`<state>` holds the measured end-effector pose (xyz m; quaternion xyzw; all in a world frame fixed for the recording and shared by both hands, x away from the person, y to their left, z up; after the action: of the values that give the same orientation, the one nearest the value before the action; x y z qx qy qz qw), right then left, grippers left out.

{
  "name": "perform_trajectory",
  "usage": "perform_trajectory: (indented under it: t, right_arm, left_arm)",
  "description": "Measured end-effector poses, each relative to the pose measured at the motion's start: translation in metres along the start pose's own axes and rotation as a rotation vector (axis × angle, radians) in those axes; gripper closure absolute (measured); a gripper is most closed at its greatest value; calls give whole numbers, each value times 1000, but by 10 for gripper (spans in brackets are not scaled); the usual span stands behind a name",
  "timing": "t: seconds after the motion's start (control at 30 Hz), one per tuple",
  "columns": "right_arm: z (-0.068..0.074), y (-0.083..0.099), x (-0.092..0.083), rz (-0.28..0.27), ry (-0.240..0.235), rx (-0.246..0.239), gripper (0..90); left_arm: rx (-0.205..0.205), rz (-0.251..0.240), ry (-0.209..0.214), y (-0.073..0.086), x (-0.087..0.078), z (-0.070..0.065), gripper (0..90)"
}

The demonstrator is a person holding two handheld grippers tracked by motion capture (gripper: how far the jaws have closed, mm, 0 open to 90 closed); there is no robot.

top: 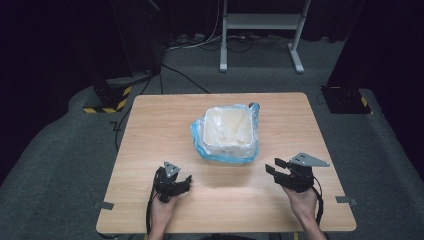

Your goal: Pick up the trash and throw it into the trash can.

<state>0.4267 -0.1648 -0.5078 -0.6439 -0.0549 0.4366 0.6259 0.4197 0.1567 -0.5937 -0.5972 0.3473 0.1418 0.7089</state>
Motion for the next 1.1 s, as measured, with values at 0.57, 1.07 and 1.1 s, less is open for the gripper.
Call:
perform_trajectory:
  t: [0.57,1.07,1.1]
  right_arm:
    - [-20,50,26,126,108,-7,495]
    - [-21,69,40,180,161,-48,423]
    - [-21,69,40,180,165,-45,422]
  left_arm:
    - [4,2,0,0,0,0,301]
    - [-1,0,-1,0,0,0,301]
    - [-1,0,-1,0,0,0,301]
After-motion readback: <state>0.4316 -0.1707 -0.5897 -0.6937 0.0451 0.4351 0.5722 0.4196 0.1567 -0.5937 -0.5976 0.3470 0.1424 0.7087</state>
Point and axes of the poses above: each handheld gripper's, and its own axes: x roughly forward along the jaws, y roughly out of its underside, z roughly to its left, the point moved 10 cm from there along x, roughly forward along the jaws, and after that the axes turned 4 degrees about -y, right-handed, at the moved point
